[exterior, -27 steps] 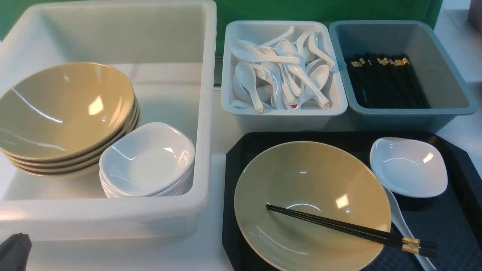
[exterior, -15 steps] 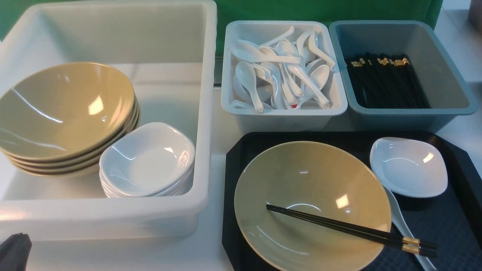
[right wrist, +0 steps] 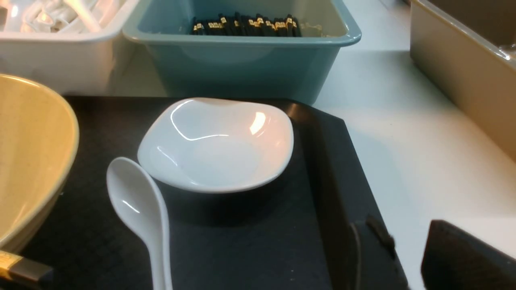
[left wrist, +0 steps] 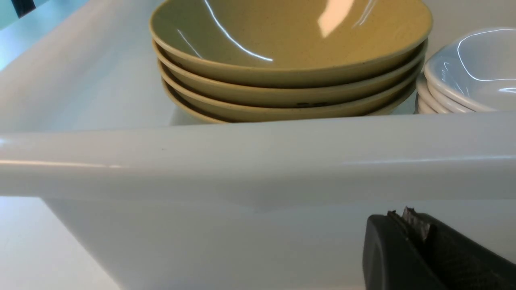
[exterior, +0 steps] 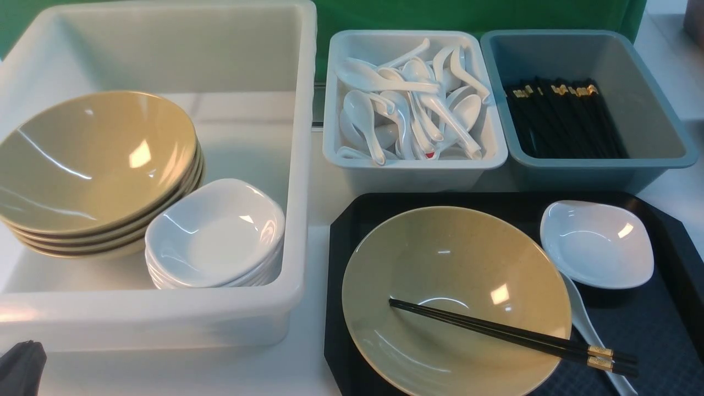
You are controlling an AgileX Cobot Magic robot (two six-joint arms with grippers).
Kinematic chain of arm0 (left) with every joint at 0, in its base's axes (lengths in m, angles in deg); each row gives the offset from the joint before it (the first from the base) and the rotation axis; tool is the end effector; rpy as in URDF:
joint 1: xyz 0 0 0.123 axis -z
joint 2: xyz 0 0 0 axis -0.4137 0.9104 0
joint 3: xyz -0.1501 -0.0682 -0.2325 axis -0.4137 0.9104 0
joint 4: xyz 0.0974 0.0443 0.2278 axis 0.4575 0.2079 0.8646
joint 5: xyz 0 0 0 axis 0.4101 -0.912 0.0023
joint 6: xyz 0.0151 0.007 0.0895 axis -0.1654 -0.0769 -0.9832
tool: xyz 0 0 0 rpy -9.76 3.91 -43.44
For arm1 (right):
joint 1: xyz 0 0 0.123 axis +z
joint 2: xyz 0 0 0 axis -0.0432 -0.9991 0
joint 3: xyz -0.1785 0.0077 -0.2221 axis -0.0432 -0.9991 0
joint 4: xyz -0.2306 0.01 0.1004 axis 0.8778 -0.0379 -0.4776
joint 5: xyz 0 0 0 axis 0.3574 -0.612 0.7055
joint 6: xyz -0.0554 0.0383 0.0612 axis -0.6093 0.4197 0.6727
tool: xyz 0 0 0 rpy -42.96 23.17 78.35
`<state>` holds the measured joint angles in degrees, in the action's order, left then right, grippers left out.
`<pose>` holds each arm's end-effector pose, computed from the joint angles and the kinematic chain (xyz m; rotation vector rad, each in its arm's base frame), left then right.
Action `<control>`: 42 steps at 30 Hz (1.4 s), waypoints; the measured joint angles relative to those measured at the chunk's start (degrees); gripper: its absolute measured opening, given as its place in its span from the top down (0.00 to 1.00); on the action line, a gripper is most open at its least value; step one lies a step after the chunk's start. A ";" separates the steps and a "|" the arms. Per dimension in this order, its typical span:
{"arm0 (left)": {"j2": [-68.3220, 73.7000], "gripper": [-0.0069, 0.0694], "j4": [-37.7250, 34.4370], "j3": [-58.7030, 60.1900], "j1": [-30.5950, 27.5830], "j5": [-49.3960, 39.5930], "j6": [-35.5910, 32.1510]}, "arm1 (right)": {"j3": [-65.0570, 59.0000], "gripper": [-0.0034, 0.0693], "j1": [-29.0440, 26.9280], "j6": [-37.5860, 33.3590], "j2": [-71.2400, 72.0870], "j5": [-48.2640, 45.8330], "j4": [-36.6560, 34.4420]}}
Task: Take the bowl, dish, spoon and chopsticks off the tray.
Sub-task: Use the right arm to grab the chopsticks
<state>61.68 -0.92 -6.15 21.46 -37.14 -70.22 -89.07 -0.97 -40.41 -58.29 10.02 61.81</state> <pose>0.0541 0.0023 0.1778 -0.0143 1.8010 0.0538 0.0531 -0.0075 0.1746 0.1102 1.8291 -0.0702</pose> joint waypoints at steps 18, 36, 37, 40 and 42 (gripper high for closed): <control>0.00 0.92 0.00 0.00 0.00 -0.05 0.00 | 0.00 0.63 0.00 0.00 0.00 0.49 0.02; 0.00 0.92 -45.69 0.00 0.06 6.33 25.39 | -0.05 0.63 0.00 53.03 0.00 2.67 -0.04; 0.00 0.92 -49.59 0.00 0.06 6.83 26.60 | -0.05 0.63 0.00 63.11 0.00 3.90 -0.04; 0.00 0.92 -52.71 0.00 0.06 7.19 27.43 | -0.05 0.63 0.00 72.28 0.00 4.25 -0.04; 0.00 0.92 -53.26 0.00 0.06 7.19 27.65 | -0.05 0.63 0.00 72.18 0.00 3.70 -0.04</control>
<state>61.68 -54.18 -6.15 21.52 -29.96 -42.57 -89.13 -0.97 31.77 -58.29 13.72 61.77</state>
